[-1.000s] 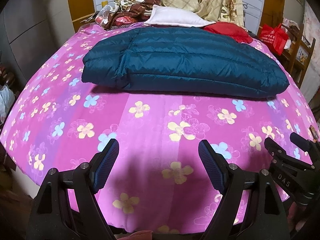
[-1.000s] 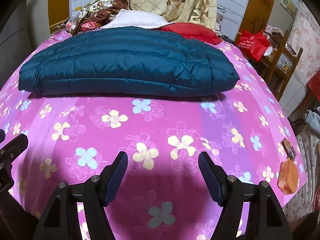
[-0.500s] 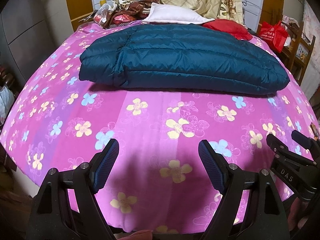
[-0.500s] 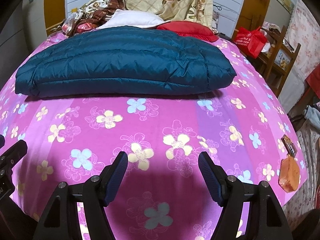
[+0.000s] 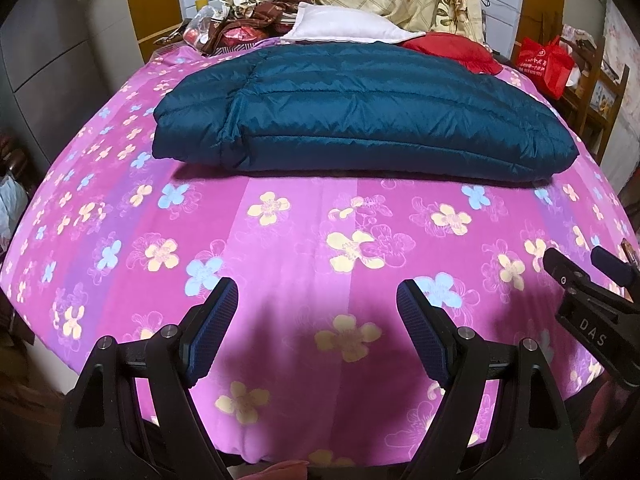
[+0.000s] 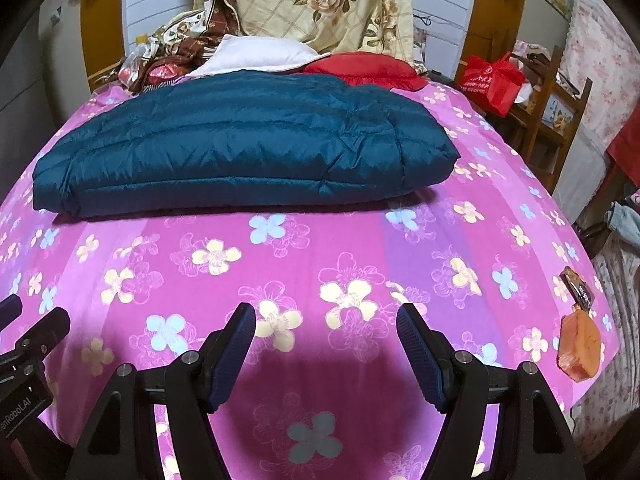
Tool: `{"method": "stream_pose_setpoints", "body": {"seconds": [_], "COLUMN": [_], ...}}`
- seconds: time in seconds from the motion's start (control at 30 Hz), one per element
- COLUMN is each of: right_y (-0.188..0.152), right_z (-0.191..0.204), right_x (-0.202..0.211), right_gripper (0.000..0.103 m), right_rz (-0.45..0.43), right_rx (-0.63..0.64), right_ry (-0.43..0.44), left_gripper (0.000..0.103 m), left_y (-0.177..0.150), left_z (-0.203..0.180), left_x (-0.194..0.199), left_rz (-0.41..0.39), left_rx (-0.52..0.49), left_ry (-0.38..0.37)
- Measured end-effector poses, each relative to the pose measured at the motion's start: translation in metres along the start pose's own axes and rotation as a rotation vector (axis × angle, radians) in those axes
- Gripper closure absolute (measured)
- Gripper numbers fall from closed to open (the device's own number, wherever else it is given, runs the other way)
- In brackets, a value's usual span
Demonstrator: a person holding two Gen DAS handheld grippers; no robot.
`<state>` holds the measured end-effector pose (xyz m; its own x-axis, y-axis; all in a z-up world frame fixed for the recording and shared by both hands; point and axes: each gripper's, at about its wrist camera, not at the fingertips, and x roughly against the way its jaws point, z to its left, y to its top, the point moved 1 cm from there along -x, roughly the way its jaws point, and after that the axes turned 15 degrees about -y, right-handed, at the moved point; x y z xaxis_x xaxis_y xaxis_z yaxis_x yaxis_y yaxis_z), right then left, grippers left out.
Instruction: Fold large clothes
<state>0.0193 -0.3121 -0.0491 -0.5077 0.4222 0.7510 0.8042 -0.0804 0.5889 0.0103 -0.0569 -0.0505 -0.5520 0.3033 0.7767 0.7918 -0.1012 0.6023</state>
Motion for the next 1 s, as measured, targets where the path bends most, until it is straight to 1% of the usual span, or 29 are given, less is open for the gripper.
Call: {"method": "stream_pose_setpoints", "body": {"seconds": [0.2, 0.73, 1.0], "right_y": [-0.0023, -0.0025, -0.0021], "right_z": [0.0051, 0.0065, 0.0055], "right_x": [-0.0006, 0.0015, -0.0011], "right_gripper": [0.032, 0.032, 0.032], "right_rz": [0.0, -0.009, -0.001], "right_rx": [0.024, 0.022, 0.015], "right_ry": [0.006, 0.017, 0.019], "left_gripper": [0.021, 0.021, 0.021], "left_y": [-0.0014, -0.0017, -0.0023], "left_z": [-0.0014, -0.0029, -0.0057], "left_x": [-0.0016, -0.0038, -0.0025], "left_rz": [0.006, 0.008, -0.002], "left_rx": [-0.005, -0.007, -0.029], "left_ry": [-0.002, -0.006, -0.012]}}
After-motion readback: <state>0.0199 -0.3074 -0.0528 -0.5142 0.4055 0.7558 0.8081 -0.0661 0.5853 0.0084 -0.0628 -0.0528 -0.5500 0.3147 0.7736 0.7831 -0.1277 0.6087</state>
